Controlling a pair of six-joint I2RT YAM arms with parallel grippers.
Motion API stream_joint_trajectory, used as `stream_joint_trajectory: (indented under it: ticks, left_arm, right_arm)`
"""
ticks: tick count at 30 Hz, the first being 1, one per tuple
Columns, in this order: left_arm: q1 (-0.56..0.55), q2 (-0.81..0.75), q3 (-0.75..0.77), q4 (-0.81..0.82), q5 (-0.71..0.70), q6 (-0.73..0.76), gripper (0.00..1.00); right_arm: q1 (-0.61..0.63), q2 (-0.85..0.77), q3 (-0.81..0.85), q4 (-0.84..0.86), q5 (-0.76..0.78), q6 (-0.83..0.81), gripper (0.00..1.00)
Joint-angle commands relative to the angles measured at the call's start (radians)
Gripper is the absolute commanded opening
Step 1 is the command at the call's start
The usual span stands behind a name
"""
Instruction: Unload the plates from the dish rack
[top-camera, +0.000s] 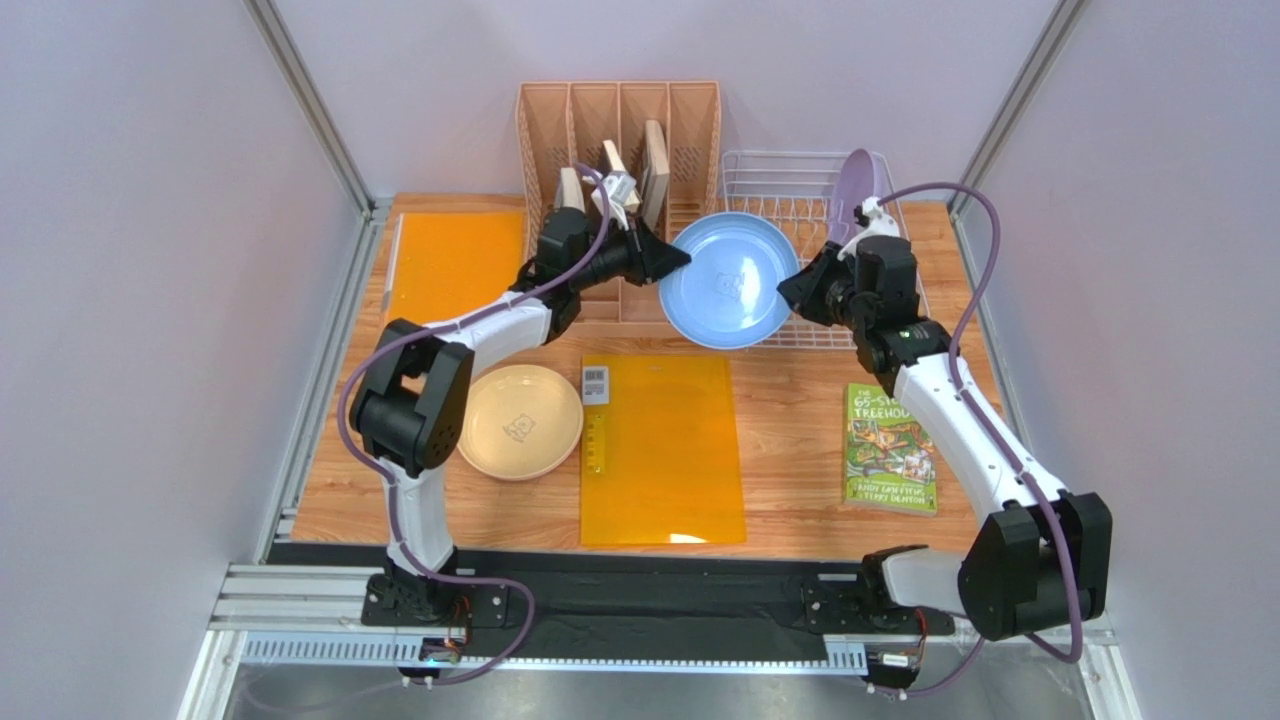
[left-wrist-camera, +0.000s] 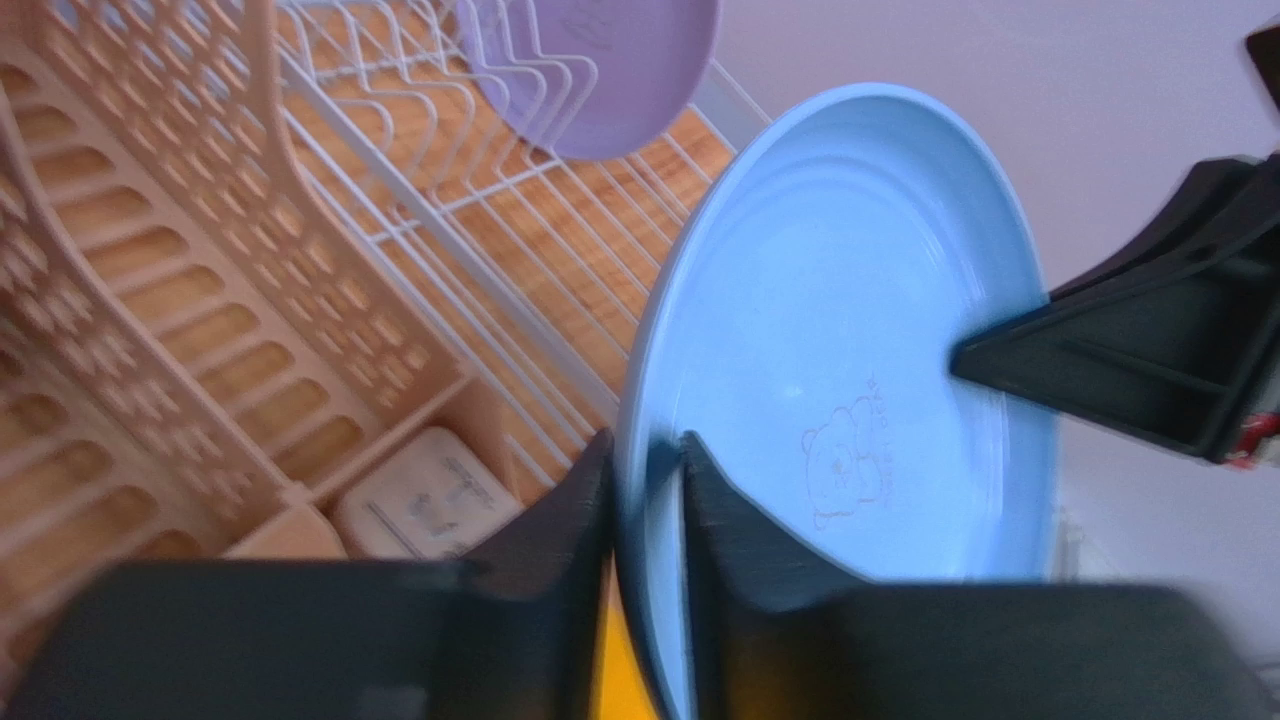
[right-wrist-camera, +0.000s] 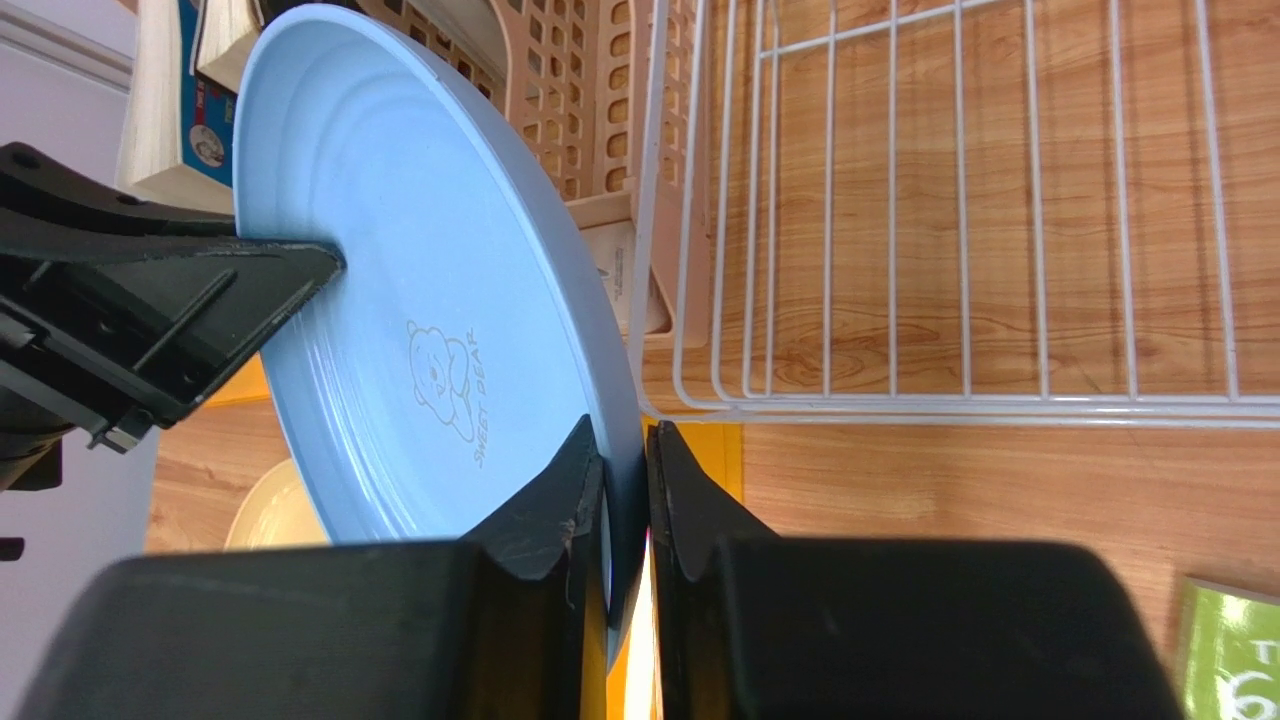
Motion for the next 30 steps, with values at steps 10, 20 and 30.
stream_joint_trajectory:
  ticks: [10,20,30]
  left_arm:
    - [-0.018,-0.176,-0.186,-0.055,-0.144,0.074,0.00]
    - [-0.017,-0.645,-0.425,-0.408,-0.624,0.203,0.00]
    - [-0.003,-1.090,-0.776,-0.704,-1.013,0.071,0.00]
  right_arm:
    - [-0.005,-0.061,0.032,0.031,0.081,-0.031,0.78]
    - [-0.077,-0.004,0.184,-0.085,0.356,-0.230,0.86]
    - [-0.143,0.157,0.358,-0.124,0.402,-0.223,0.86]
